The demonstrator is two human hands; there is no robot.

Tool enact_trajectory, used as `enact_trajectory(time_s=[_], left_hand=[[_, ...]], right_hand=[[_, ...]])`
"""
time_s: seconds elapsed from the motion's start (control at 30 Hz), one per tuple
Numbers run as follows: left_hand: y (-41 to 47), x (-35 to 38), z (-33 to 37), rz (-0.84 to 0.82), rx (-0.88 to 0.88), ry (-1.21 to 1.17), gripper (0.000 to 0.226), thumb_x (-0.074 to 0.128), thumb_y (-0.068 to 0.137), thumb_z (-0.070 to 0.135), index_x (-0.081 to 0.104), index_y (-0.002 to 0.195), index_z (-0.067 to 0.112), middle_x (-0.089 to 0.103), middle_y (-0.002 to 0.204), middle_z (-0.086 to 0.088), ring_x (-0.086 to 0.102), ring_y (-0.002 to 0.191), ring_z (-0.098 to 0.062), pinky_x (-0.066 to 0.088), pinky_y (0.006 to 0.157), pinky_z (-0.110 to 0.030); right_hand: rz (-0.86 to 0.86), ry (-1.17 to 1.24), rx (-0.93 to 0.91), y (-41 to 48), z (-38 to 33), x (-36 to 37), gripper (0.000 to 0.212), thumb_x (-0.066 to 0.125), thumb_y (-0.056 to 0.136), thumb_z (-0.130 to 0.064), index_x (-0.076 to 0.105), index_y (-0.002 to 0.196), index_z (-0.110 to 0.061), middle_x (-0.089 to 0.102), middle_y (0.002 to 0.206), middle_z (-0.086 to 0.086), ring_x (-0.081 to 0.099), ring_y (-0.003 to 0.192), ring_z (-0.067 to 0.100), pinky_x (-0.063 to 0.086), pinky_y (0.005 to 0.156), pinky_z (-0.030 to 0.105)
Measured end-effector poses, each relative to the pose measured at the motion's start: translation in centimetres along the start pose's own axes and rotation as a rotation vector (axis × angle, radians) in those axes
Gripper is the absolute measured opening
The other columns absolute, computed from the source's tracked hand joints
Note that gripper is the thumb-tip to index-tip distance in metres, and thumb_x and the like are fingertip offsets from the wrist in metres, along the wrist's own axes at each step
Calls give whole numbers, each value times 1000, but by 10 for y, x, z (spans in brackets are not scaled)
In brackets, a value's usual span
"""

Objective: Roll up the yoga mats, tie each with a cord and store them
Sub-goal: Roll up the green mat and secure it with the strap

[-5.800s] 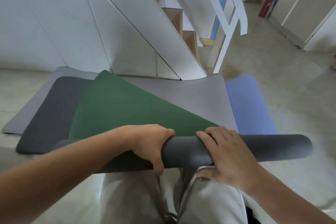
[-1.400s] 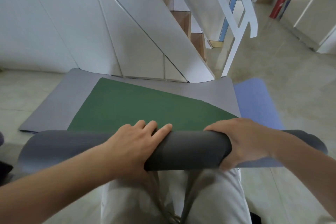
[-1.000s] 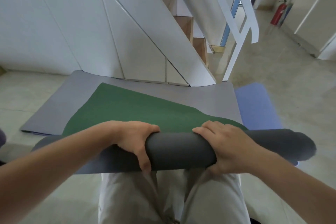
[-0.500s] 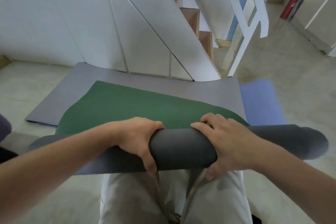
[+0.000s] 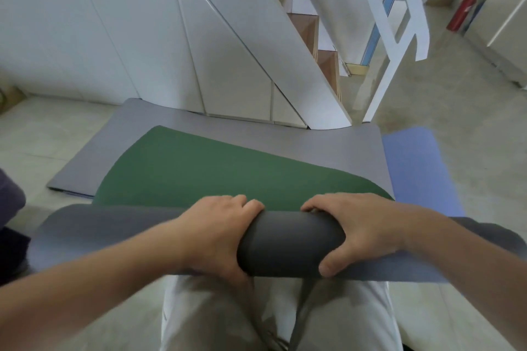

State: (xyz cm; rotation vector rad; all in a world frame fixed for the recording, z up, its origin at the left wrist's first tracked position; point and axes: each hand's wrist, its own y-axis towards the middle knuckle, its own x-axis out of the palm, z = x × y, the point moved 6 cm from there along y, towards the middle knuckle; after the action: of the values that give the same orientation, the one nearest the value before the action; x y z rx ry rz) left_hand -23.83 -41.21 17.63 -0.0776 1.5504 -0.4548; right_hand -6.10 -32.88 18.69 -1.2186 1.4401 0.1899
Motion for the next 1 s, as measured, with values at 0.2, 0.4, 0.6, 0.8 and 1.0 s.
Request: enact_trajectory(time_s=[0.2, 0.4, 0.6, 0.8, 1.0], left_hand=[[29, -11, -21, -343, -8, -369, 85, 86, 42, 64, 52, 116, 39, 62, 106, 16, 60, 95, -10, 53, 87, -34], [-3, -22, 14, -213, 93, -121, 118, 78, 53, 75, 18, 148, 40, 44, 133, 17, 50, 117, -11, 44, 99, -32], [-8, -4, 18, -78, 61, -35, 104, 74, 54, 72, 26, 140, 37, 48, 122, 11, 56, 107, -16, 49, 90, -33], [26, -10, -18, -349, 3, -565, 87, 93, 51, 50, 47, 125, 41, 57, 117, 20, 58, 105, -6, 50, 95, -31], [3, -20, -10, -38, 33, 70, 127, 72, 54, 77, 3, 152, 35, 37, 137, 12, 47, 119, -15, 44, 100, -34]], right_hand=[[289, -325, -66, -8, -23, 11, 110, 68, 60, -71, 21, 150, -27, 34, 133, -8, 45, 116, 16, 46, 94, 34], [-24, 183, -20, -8, 5, 1, 92, 87, 49, -59, 41, 128, -47, 55, 119, -22, 54, 106, 4, 45, 94, 28], [-61, 124, 4, -11, -3, 3, 100, 79, 57, -70, 30, 141, -48, 47, 130, -20, 49, 116, 6, 40, 101, 28], [218, -383, -44, -12, -22, 9, 115, 69, 57, -75, 16, 149, -31, 33, 134, -7, 44, 116, 18, 45, 97, 37], [4, 118, 34, 9, 9, -18, 98, 82, 50, -66, 39, 135, -43, 54, 122, -18, 56, 106, 9, 47, 96, 34]])
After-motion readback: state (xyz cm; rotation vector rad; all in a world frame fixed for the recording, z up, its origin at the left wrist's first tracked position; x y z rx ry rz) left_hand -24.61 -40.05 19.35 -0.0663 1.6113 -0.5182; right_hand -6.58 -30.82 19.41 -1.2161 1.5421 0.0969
